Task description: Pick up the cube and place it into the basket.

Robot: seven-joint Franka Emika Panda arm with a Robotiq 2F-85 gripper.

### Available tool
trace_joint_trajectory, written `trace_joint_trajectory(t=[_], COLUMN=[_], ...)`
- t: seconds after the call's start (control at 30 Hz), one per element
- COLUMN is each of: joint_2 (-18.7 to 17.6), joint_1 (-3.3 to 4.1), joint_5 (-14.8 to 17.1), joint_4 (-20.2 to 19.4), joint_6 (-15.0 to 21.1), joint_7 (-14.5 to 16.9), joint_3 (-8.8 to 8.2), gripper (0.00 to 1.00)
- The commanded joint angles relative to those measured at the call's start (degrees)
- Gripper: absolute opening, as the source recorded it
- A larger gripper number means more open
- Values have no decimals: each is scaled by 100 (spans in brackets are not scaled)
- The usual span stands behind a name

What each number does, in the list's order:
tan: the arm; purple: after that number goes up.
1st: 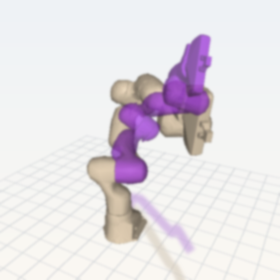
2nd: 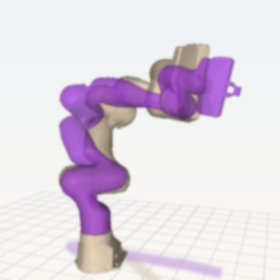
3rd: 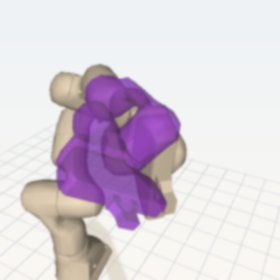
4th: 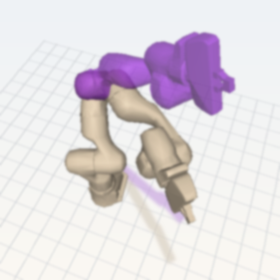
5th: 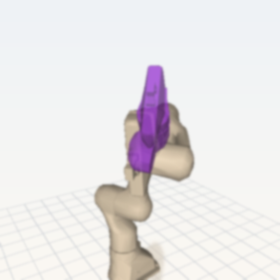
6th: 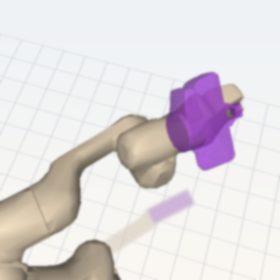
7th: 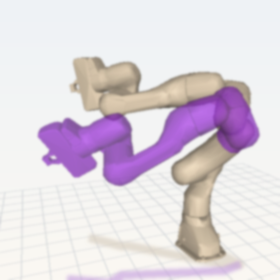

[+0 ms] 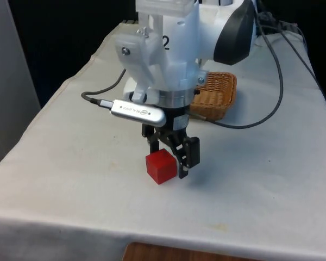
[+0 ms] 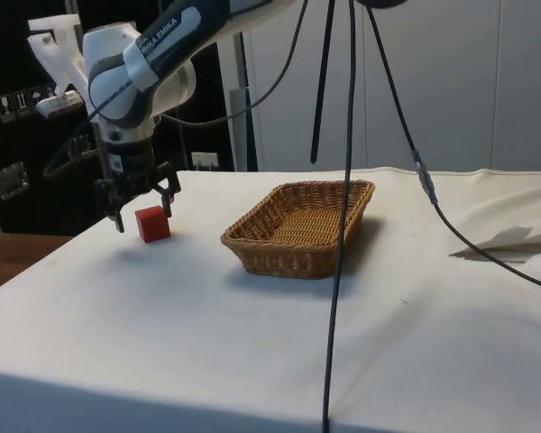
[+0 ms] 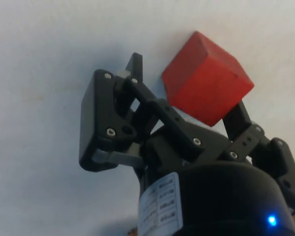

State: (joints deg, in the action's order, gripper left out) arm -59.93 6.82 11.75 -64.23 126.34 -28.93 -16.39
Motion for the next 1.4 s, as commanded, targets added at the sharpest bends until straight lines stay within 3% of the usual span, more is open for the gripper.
trace_joint_trajectory(t=[0.0,0.1,0.13,0.17,0.2,0.33,0.4,0.43,0.47,0.57,1.07,1.1,1.17,1.2,1.23,1.3,1.33,1.37], joint_2=[-103,-178,-189,-166,-206,-201,-195,-195,-189,-178,-189,-189,-195,-195,-195,-195,-195,-195], joint_1=[-92,-138,-138,-92,-138,-178,-195,-149,-201,-212,-195,-189,-189,-189,-189,-189,-183,-183], joint_5=[74,189,223,195,252,309,321,281,321,321,298,298,298,298,298,292,298,298], joint_4=[155,246,258,189,275,264,252,235,241,218,218,218,218,218,218,218,218,218], joint_6=[-86,-92,-92,-6,-97,-74,-63,-34,-57,-46,-40,-40,-40,-40,-40,-40,-40,-40], joint_7=[69,155,178,149,195,264,286,235,292,327,315,315,309,309,304,315,304,304], joint_3=[40,0,-17,-63,-29,-40,-40,-86,-40,-52,-92,-97,-97,-103,-103,-109,-103,-109], gripper=[100,100,100,100,100,100,100,100,100,100,100,98,81,69,46,23,23,12])
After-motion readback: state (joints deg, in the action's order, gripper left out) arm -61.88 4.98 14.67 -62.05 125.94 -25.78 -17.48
